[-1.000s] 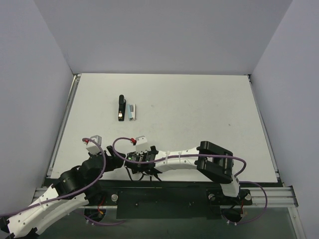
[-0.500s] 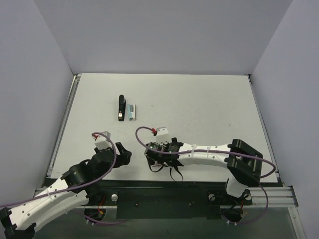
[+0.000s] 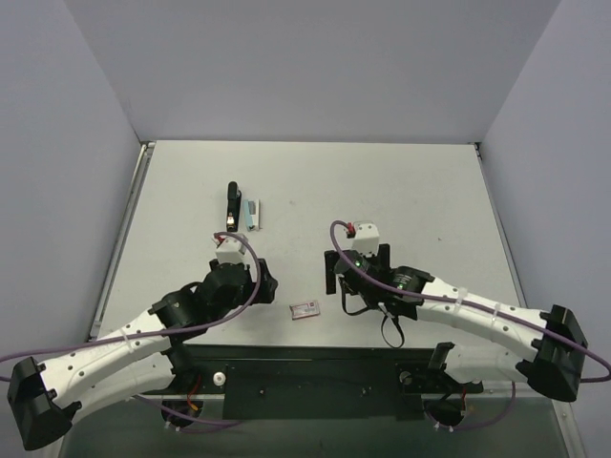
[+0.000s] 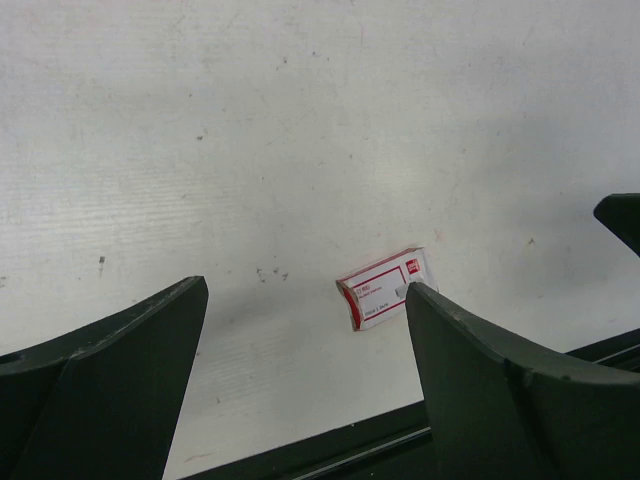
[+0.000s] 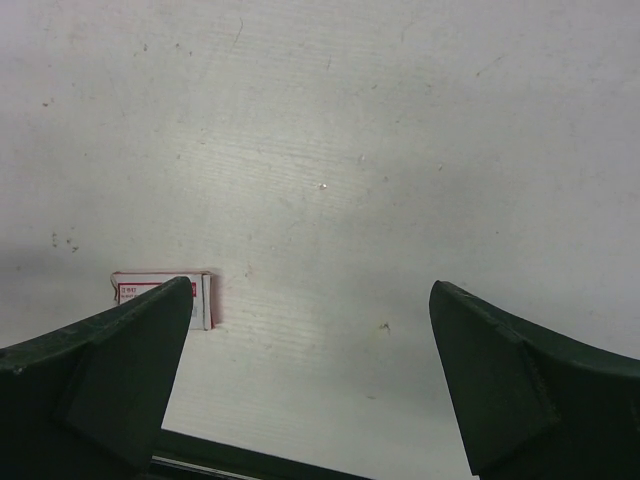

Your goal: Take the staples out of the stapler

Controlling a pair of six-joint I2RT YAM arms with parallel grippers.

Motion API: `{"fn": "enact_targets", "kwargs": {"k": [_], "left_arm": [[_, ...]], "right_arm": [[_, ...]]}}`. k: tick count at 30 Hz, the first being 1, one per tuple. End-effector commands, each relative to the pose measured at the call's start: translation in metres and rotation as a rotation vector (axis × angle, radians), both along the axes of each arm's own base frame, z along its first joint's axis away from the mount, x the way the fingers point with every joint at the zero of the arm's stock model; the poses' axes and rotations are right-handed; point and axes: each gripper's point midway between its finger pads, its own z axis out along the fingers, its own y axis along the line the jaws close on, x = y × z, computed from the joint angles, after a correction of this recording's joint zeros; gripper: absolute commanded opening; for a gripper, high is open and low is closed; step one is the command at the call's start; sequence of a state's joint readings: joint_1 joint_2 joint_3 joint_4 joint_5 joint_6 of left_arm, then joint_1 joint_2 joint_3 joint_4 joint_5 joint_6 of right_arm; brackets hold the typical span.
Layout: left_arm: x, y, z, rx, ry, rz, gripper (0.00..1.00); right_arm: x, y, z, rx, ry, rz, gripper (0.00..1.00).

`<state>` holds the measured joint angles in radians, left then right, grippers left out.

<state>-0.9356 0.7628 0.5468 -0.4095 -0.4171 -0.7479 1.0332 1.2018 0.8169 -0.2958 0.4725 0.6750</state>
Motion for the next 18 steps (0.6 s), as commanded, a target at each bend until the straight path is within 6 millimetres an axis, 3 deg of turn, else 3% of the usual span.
{"fn": "enact_targets", "kwargs": {"k": [1, 10, 18], "left_arm": [[0.021, -0.024, 0.053, -0.05, -0.133, -0.043, 0.92], [0.046, -0.044, 0.08, 0.041, -0.188, -0.072, 0.92], [0.059, -0.063, 0.104, 0.045, -0.249, -0.117, 0.92]], "right_arm": [[0.003, -0.032, 0.032, -0.014, -0.115, -0.015, 1.0], [0.0, -0.073, 0.089, 0.021, -0.224, -0.061, 1.0], [-0.002, -0.089, 0.11, 0.045, -0.285, -0.093, 1.0]]}}
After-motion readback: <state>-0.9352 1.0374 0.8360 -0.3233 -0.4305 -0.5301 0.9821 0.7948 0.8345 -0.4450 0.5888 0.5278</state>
